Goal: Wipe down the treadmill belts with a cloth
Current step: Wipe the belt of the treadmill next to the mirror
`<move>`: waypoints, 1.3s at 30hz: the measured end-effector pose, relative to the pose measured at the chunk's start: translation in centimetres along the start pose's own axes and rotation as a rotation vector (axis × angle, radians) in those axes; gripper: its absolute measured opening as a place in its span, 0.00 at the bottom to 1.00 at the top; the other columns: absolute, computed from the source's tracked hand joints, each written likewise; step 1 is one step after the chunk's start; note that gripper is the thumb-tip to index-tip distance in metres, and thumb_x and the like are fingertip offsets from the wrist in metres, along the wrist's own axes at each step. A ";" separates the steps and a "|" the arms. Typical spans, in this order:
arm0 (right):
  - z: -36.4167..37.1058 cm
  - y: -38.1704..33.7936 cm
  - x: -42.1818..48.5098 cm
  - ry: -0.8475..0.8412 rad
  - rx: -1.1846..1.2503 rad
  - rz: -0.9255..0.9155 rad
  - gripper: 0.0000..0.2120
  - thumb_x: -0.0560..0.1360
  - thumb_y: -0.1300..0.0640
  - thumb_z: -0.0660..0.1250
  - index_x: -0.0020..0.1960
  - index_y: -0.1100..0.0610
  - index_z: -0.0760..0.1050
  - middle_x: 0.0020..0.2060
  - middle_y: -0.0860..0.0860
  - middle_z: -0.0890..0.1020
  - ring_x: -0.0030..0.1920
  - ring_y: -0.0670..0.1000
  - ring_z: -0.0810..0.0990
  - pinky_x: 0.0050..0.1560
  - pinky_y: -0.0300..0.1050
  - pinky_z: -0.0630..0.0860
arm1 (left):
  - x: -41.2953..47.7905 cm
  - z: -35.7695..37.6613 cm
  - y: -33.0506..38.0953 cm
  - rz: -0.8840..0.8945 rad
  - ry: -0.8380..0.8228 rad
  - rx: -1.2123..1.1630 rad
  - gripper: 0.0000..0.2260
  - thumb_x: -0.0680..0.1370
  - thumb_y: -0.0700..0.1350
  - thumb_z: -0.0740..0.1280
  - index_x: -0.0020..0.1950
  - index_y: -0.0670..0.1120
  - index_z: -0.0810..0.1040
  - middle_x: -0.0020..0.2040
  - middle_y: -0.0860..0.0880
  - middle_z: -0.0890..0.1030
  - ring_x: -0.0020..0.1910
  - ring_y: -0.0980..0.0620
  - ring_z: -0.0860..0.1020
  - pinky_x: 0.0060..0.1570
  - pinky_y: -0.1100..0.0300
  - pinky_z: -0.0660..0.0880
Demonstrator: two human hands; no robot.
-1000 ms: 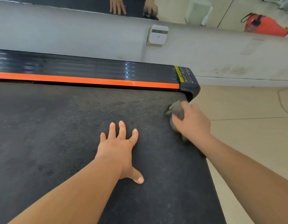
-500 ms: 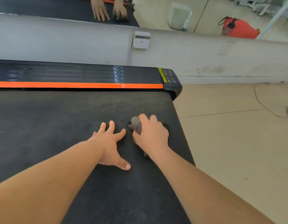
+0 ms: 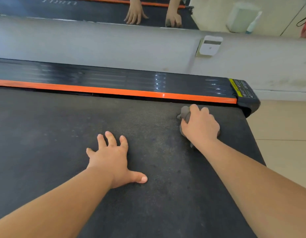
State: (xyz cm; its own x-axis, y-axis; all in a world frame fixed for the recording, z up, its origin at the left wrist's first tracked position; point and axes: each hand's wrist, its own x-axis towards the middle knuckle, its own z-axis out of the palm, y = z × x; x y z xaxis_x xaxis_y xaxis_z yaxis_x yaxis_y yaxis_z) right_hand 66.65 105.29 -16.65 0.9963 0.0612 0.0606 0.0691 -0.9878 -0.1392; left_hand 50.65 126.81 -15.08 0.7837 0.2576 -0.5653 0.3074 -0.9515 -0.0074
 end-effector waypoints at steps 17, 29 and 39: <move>0.5 -7.8 -6.1 -0.186 0.018 -0.624 0.20 0.75 0.35 0.63 0.64 0.40 0.66 0.51 0.44 0.70 0.52 0.51 0.79 0.40 0.47 0.72 | 0.3 0.7 -0.5 0.013 0.037 -0.018 0.67 0.60 0.82 0.66 0.83 0.50 0.37 0.82 0.38 0.35 0.81 0.33 0.35 0.75 0.27 0.51; 2.1 -8.6 1.9 -0.032 0.030 -0.252 0.22 0.78 0.39 0.64 0.67 0.48 0.67 0.54 0.54 0.74 0.53 0.60 0.79 0.42 0.50 0.71 | 0.5 1.1 -0.7 0.026 0.043 0.019 0.66 0.62 0.84 0.61 0.83 0.49 0.33 0.81 0.36 0.33 0.80 0.31 0.35 0.75 0.26 0.50; 0.1 -2.1 -1.1 -0.126 -0.015 -0.448 0.19 0.75 0.34 0.62 0.62 0.41 0.68 0.49 0.47 0.71 0.53 0.56 0.79 0.43 0.51 0.76 | 0.3 0.9 -0.5 0.019 0.031 0.025 0.66 0.61 0.84 0.61 0.83 0.49 0.35 0.82 0.36 0.35 0.81 0.32 0.37 0.75 0.27 0.52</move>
State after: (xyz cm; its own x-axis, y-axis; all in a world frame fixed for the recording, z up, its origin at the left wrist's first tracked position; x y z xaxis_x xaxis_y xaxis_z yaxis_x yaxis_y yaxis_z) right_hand 65.42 107.27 -16.55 0.8669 0.4985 -0.0090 0.4945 -0.8619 -0.1124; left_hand 50.22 127.24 -15.96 0.8056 0.2440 -0.5398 0.2788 -0.9602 -0.0179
